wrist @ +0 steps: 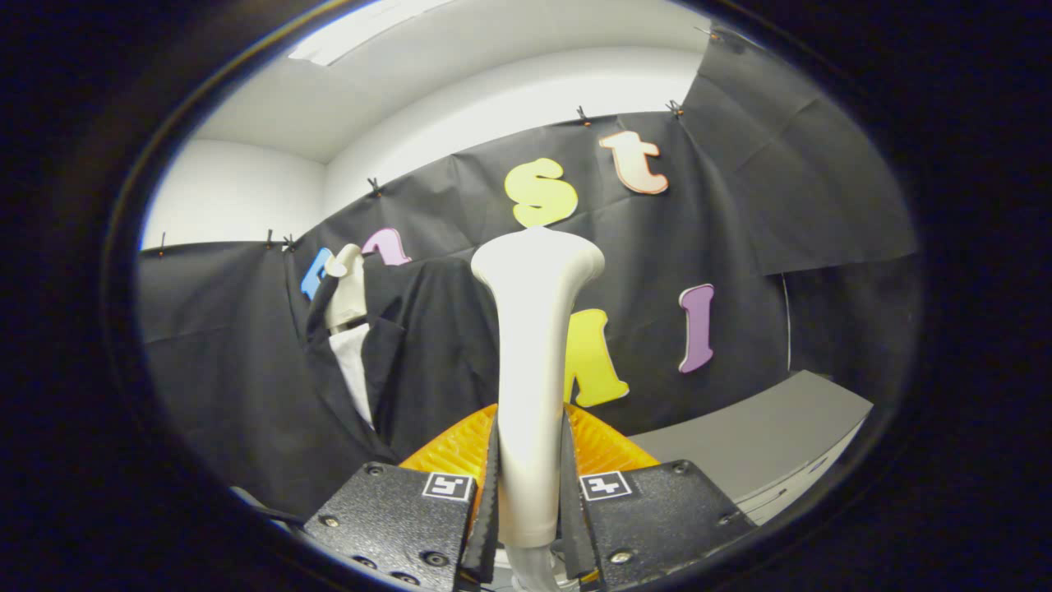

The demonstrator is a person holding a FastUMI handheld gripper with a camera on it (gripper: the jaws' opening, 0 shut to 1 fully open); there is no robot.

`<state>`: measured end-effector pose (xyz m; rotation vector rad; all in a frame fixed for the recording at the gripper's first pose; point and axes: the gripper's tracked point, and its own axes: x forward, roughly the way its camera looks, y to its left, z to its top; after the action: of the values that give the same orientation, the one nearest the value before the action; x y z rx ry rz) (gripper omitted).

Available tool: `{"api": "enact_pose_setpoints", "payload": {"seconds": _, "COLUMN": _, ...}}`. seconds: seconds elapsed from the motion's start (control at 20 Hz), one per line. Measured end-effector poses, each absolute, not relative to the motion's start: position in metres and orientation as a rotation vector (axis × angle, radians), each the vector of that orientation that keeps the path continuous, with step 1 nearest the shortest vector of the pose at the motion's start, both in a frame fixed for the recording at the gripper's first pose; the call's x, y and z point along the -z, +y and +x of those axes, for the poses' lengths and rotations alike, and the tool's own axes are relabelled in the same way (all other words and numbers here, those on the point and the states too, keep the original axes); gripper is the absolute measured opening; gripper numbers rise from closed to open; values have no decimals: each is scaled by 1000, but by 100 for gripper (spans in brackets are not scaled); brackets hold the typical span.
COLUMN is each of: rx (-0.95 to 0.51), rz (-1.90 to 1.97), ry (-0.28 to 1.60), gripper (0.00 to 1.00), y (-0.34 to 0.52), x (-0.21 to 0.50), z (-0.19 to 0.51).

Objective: Iron the clothes twice with a garment steamer, once on the left side and once on the right side.

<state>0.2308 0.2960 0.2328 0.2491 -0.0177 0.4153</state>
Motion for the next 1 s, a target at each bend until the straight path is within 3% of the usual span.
{"api": "enact_pose_setpoints", "payload": {"seconds": 0.45, "rx": -519, "rz": 158, "ry": -34, "gripper": 34, "y": 403, "x": -247, "z": 217}}
{"api": "enact_pose_setpoints", "payload": {"seconds": 1.0, "rx": -531, "rz": 102, "ry": 34, "gripper": 34, "y": 435, "x": -216, "z": 222}}
